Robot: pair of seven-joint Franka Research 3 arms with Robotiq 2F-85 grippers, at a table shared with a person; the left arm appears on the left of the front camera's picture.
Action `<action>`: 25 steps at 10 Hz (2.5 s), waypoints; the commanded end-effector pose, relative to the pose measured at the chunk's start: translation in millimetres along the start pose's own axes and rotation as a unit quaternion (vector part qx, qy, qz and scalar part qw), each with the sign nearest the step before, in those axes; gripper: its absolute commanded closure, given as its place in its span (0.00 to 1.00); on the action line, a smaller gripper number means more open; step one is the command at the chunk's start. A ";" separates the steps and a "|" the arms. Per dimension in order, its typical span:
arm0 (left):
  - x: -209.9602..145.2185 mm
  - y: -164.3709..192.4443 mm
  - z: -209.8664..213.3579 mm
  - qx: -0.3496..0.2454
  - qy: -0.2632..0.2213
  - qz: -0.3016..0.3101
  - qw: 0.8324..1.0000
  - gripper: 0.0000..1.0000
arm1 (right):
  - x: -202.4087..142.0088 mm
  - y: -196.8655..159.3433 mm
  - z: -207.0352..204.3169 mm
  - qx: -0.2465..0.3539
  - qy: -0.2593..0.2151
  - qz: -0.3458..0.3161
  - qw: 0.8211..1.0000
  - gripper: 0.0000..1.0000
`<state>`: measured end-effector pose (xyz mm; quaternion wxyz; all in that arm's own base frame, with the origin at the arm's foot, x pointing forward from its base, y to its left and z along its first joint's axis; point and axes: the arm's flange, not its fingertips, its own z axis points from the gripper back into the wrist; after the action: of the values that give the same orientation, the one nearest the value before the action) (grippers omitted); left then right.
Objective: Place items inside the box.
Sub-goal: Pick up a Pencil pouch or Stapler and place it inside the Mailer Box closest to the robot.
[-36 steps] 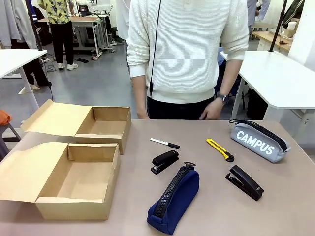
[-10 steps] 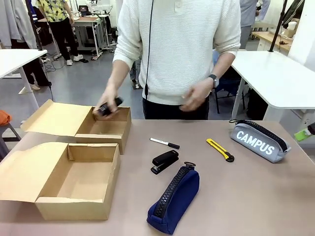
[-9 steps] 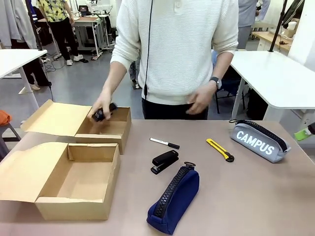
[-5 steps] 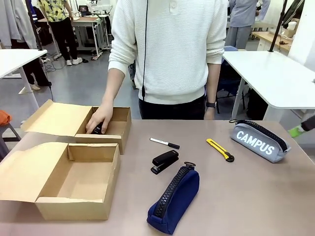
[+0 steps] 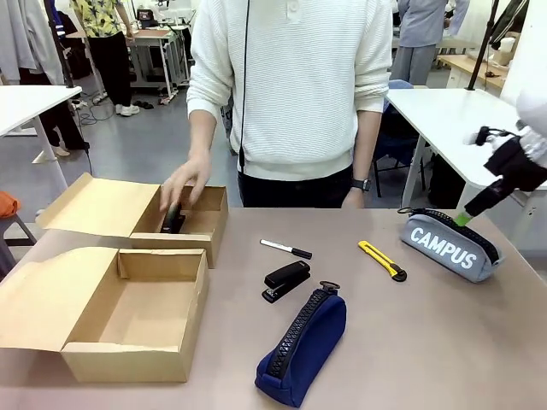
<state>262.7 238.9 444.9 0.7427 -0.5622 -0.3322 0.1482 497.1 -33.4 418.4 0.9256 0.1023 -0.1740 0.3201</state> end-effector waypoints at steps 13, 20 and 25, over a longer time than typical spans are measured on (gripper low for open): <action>0.4 -1.8 -0.1 -0.010 -0.007 -0.011 1.000 0.00 | 29.4 -40.2 -92.2 -0.024 0.114 -0.016 0.993 0.86; 0.4 -1.8 -0.1 -0.010 -0.007 -0.011 1.000 0.00 | 24.8 -39.8 -84.0 -0.016 0.109 -0.020 0.994 1.00; 0.4 -1.8 -0.1 -0.010 -0.007 -0.011 1.000 0.00 | -40.4 38.8 67.3 -0.006 0.094 -0.249 0.964 1.00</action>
<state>262.4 239.1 445.4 0.7430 -0.5613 -0.3338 0.1468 477.5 -48.9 433.9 0.9828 0.0976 -0.0475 0.1493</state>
